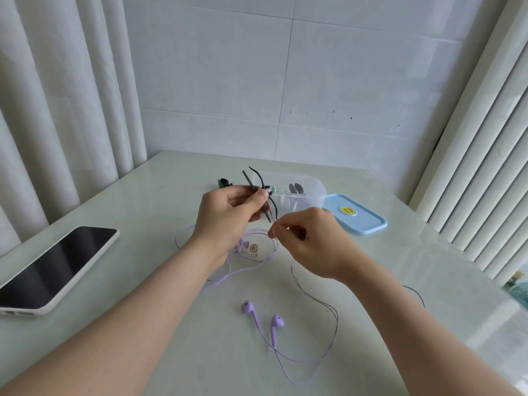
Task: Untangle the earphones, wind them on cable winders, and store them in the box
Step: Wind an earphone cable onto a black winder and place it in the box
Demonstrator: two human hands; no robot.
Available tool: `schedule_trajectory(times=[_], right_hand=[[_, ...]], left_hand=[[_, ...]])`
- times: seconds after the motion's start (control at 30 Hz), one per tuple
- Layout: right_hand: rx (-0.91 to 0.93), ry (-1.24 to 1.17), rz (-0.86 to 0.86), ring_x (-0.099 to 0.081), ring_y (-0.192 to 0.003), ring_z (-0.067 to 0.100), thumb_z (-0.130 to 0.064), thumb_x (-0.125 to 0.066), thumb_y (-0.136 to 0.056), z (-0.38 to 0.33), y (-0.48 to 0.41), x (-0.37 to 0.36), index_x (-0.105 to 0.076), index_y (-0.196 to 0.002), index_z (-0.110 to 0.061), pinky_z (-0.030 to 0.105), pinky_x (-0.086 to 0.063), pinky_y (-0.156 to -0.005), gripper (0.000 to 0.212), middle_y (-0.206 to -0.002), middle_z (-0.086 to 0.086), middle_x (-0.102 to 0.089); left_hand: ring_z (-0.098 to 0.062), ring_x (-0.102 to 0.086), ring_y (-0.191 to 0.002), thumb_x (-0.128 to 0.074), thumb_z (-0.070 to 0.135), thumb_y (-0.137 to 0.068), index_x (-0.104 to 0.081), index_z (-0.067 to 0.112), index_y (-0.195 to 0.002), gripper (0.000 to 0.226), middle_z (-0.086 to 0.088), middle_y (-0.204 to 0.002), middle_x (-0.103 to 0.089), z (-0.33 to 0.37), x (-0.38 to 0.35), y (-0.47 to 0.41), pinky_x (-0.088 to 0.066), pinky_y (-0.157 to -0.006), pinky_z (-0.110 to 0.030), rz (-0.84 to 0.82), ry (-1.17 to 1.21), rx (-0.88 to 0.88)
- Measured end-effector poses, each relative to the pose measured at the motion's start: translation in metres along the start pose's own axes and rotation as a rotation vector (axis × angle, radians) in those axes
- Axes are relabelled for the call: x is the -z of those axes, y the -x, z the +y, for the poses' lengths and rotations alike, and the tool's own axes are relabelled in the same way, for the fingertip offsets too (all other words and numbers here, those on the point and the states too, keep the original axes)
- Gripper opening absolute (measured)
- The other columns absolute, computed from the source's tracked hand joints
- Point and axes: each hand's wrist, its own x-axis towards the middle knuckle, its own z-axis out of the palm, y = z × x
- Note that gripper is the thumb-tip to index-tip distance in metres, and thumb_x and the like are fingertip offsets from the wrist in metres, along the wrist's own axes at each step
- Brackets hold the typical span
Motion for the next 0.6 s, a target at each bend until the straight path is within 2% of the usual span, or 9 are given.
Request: schedule_trajectory(times=[0.03, 0.1, 0.17, 0.23, 0.37, 0.47, 0.53, 0.6], right_hand=[[0.028, 0.002, 0.029, -0.038, -0.050, 0.017, -0.017, -0.060, -0.096, -0.002, 0.001, 0.000, -0.079, -0.084, -0.019, 0.026, -0.039, -0.053, 0.023, -0.049, -0.002, -0.050], [0.064, 0.036, 0.189, -0.039, -0.051, 0.022, -0.018, -0.062, -0.092, -0.004, 0.000, -0.002, -0.074, -0.074, -0.014, 0.035, -0.044, -0.053, 0.022, -0.050, 0.002, -0.049], [0.049, 0.086, 0.405, -0.042, -0.051, 0.020, -0.020, -0.065, -0.090, 0.000, -0.003, -0.003, -0.070, -0.072, -0.017, 0.035, -0.044, -0.051, 0.020, -0.049, -0.003, -0.046], [0.041, 0.150, 0.532, -0.047, -0.054, 0.016, -0.024, -0.068, -0.092, 0.004, -0.004, -0.001, -0.072, -0.077, -0.023, 0.034, -0.046, -0.053, 0.015, -0.057, -0.008, -0.050], [-0.004, 0.221, 0.613, -0.049, -0.060, 0.011, -0.033, -0.077, -0.092, 0.009, -0.002, 0.003, -0.078, -0.086, -0.029, 0.026, -0.036, -0.052, 0.007, -0.073, -0.011, -0.056], [-0.092, 0.171, 0.637, -0.055, -0.069, 0.013, -0.033, -0.078, -0.093, 0.011, -0.006, 0.004, -0.080, -0.089, -0.031, 0.032, -0.044, -0.056, 0.004, -0.081, -0.011, -0.060], [-0.147, 0.167, 0.609, -0.057, -0.073, 0.016, -0.031, -0.075, -0.095, 0.017, -0.007, 0.003, -0.080, -0.092, -0.031, 0.033, -0.045, -0.058, 0.006, -0.084, -0.010, -0.061], [-0.214, 0.155, 0.547, -0.057, -0.076, 0.021, -0.029, -0.069, -0.098, 0.023, -0.008, 0.003, -0.079, -0.092, -0.031, 0.033, -0.042, -0.060, 0.012, -0.081, -0.009, -0.063]], left_hand=[[-0.023, -0.078, -0.093, -0.079, 0.020, -0.094, -0.081, 0.011, -0.101, 0.012, -0.008, -0.091, -0.081, 0.000, 0.001, 0.000, -0.063, -0.086, -0.032, 0.021, -0.028, -0.014], [-0.015, -0.077, -0.091, -0.084, 0.022, -0.089, -0.082, 0.016, -0.099, 0.012, -0.002, -0.090, -0.081, 0.000, 0.004, 0.000, -0.059, -0.082, -0.023, 0.019, -0.109, -0.038], [-0.012, -0.076, -0.092, -0.085, 0.023, -0.087, -0.083, 0.019, -0.100, 0.013, 0.001, -0.093, -0.081, 0.001, 0.007, 0.000, -0.057, -0.083, -0.019, -0.052, -0.148, -0.035], [-0.013, -0.076, -0.093, -0.085, 0.021, -0.088, -0.083, 0.022, -0.102, 0.014, 0.004, -0.094, -0.082, 0.000, 0.010, 0.000, -0.057, -0.080, -0.020, -0.144, -0.215, -0.034], [-0.011, -0.074, -0.094, -0.081, 0.024, -0.092, -0.083, 0.029, -0.103, 0.013, 0.014, -0.095, -0.080, -0.001, 0.009, 0.002, -0.054, -0.069, -0.020, -0.288, -0.484, -0.106], [-0.017, -0.075, -0.089, -0.078, 0.023, -0.094, -0.082, 0.031, -0.105, 0.014, 0.010, -0.096, -0.080, -0.001, 0.008, 0.002, -0.048, -0.058, -0.014, -0.339, -0.544, -0.104], [-0.019, -0.075, -0.089, -0.076, 0.020, -0.096, -0.081, 0.030, -0.107, 0.016, 0.010, -0.098, -0.080, -0.002, 0.008, 0.002, -0.053, -0.062, -0.022, -0.395, -0.535, -0.105], [-0.015, -0.076, -0.096, -0.074, 0.018, -0.098, -0.080, 0.024, -0.112, 0.017, 0.007, -0.103, -0.081, -0.002, 0.006, 0.003, -0.060, -0.073, -0.028, -0.401, -0.407, -0.091]])
